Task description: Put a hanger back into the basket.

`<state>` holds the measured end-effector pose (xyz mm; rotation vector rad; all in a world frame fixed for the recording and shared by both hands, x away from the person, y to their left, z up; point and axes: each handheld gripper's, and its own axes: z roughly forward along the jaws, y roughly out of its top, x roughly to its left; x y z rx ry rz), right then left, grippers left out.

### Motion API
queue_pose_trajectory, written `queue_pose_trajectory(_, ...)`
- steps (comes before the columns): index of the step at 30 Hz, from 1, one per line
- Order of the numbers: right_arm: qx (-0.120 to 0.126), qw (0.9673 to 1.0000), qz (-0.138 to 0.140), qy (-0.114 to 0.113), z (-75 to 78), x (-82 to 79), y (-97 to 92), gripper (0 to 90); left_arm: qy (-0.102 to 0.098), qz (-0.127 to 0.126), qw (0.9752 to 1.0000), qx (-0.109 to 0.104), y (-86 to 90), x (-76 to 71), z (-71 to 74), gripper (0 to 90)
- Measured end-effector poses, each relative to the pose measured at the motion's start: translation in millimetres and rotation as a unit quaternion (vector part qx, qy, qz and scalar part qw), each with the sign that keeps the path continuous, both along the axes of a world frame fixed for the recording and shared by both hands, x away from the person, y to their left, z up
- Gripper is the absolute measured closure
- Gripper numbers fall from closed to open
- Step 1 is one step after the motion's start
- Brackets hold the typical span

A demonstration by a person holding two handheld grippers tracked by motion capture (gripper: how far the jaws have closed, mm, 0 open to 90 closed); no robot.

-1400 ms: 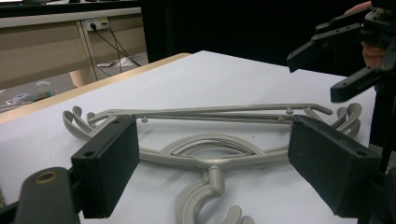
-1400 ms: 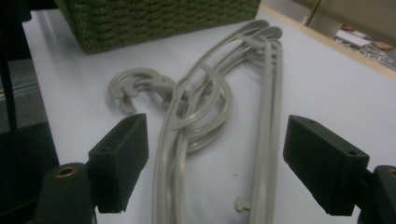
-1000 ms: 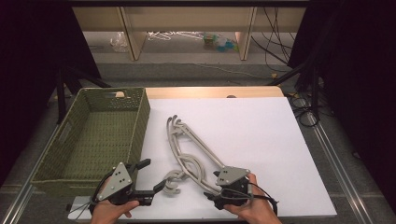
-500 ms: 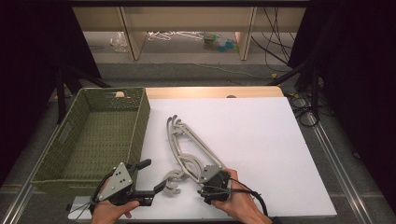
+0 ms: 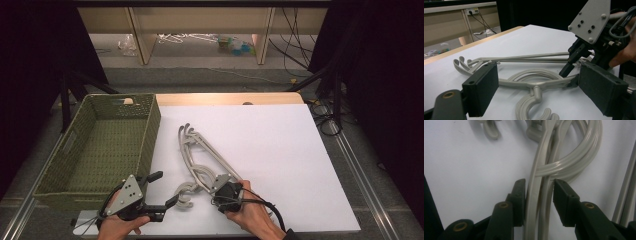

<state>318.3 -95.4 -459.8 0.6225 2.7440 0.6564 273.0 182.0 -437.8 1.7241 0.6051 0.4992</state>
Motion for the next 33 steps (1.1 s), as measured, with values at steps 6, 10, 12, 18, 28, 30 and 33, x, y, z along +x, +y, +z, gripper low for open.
queue_pose_trajectory(6,-0.005,1.0000,0.004,-0.003,10.3,-3.3,-0.9,76.5,-0.005,-0.007,1.0000,-0.003,-0.3,0.4,0.1,16.2)
queue_pose_trajectory(10,-0.005,1.0000,0.006,-0.002,13.9,-4.3,-2.6,78.6,-0.003,-0.004,1.0000,0.002,0.3,-0.3,0.9,16.3)
queue_pose_trajectory(12,-0.007,0.9999,0.011,-0.004,18.0,-2.7,-6.3,79.9,-0.005,-0.003,1.0000,-0.001,0.6,-0.3,1.5,16.4)
queue_pose_trajectory(18,-0.002,0.9998,0.009,-0.017,29.2,-1.6,-14.7,81.5,-0.006,-0.002,1.0000,-0.001,1.3,-0.3,2.1,16.5)
queue_pose_trajectory(28,0.001,0.9988,0.024,-0.043,46.8,-4.4,-22.4,81.9,-0.003,0.006,1.0000,0.002,2.2,0.6,1.7,16.8)
queue_pose_trajectory(30,-0.002,0.9985,0.026,-0.048,49.6,-5.3,-23.3,82.0,-0.005,0.007,1.0000,0.004,2.6,1.0,1.7,16.9)
queue_pose_trajectory(33,0.009,0.9971,0.034,-0.068,58.1,-4.1,-29.3,82.2,-0.003,0.009,0.9999,0.006,2.6,0.9,1.4,17.4)
